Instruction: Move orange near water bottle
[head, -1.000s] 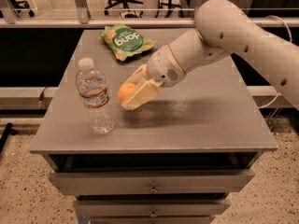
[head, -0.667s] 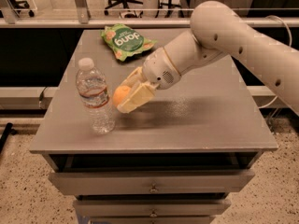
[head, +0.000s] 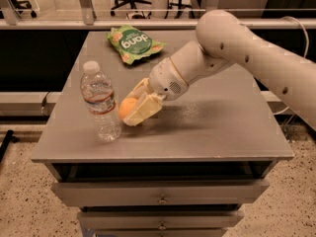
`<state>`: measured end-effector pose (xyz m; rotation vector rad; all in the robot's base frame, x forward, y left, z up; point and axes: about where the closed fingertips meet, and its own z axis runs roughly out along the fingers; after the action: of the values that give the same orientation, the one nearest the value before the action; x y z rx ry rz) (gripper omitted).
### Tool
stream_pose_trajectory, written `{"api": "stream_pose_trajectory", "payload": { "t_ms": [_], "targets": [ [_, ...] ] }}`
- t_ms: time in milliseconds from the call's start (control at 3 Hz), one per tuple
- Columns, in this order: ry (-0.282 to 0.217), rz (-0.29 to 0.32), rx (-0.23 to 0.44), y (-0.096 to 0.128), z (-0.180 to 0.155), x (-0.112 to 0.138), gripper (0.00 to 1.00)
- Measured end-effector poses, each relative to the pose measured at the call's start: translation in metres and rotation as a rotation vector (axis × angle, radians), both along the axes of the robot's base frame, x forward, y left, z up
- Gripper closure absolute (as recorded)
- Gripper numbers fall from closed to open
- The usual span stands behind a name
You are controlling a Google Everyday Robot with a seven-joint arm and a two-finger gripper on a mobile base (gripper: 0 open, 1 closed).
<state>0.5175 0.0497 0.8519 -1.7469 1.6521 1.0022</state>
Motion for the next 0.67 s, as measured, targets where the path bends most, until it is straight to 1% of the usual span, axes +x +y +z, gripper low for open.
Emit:
{"api": "stream_pose_trajectory", "payload": {
  "t_ms": [333, 667],
  "targets": [
    [0.006, 0.007, -0.004, 0.0010, -0.0067, 0.0009, 0.44],
    [0.012, 0.013, -0.004, 0.0015, -0.0107, 0.0009, 0.13]
  ]
}}
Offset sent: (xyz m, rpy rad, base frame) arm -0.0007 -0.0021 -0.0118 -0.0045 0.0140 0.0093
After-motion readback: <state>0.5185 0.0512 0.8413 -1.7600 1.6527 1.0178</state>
